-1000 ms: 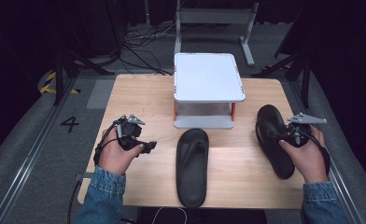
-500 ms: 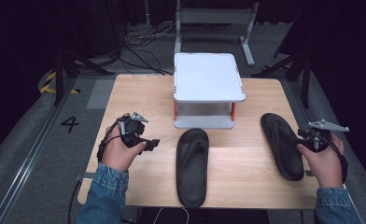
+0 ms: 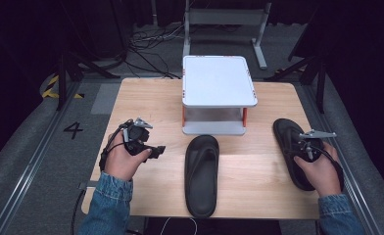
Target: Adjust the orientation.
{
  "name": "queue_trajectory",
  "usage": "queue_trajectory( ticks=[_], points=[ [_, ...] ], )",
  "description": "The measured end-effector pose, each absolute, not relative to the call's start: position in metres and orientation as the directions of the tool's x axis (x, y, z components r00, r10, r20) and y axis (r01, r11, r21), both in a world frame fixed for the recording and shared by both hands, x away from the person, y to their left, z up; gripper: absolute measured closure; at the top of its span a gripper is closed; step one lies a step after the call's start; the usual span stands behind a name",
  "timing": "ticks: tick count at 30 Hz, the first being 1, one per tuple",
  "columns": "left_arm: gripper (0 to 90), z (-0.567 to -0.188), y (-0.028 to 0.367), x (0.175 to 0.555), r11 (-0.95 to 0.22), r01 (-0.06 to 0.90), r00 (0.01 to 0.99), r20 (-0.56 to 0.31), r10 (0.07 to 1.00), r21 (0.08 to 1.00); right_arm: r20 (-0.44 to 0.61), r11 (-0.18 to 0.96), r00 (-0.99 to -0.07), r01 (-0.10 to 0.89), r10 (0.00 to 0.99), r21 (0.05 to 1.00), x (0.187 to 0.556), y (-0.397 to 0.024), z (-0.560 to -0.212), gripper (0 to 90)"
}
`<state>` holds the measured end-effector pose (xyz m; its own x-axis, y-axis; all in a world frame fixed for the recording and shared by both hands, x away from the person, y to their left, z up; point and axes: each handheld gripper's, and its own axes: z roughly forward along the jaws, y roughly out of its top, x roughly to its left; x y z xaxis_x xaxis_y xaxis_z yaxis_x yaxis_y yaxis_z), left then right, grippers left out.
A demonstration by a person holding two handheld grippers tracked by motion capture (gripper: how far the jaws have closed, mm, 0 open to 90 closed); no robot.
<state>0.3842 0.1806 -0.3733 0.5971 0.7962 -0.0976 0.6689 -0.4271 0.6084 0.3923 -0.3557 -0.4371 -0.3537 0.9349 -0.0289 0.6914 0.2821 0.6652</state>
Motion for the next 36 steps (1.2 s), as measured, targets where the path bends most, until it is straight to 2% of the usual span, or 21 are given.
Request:
queue_trajectory(
  ticks=[2, 3, 8, 12, 21, 26, 36],
  points=[
    [25.6, -0.373, 0.185, 0.382, -0.417, 0.672, 0.586, -0.096, 0.804, 0.612, -0.045, 0.304, -0.365, 0.693, 0.93, 0.654, 0.396, -0.352, -0.439, 67.1],
    [25.7, -0.373, 0.188, 0.38, -0.409, 0.675, 0.579, -0.097, 0.809, 0.614, -0.07, 0.312, -0.351, 0.702, 0.934, 0.64, 0.397, -0.35, -0.439, 75.9],
    [25.8, -0.372, 0.192, 0.379, -0.401, 0.678, 0.572, -0.1, 0.814, 0.616, -0.006, 0.229, -0.291, 0.741, 0.957, 0.632, 0.394, -0.348, -0.433, 82.1],
    [25.7, -0.37, 0.188, 0.383, -0.4, 0.672, 0.579, -0.105, 0.809, 0.623, 0.02, 0.223, -0.307, 0.733, 0.951, 0.643, 0.381, -0.332, -0.422, 82.3],
    [25.7, -0.369, 0.17, 0.394, -0.439, 0.647, 0.619, -0.095, 0.78, 0.623, -0.029, 0.34, -0.421, 0.688, 0.907, 0.641, 0.342, -0.277, -0.4, 82.2],
    [26.0, -0.368, 0.171, 0.394, -0.436, 0.641, 0.62, -0.09, 0.78, 0.632, -0.032, 0.395, -0.479, 0.681, 0.877, 0.616, 0.332, -0.248, -0.404, 81.4],
    [26.1, -0.37, 0.178, 0.392, -0.42, 0.654, 0.601, -0.094, 0.794, 0.629, 0.041, 0.435, -0.559, 0.686, 0.828, 0.583, 0.331, -0.199, -0.418, 79.2]
  ],
)
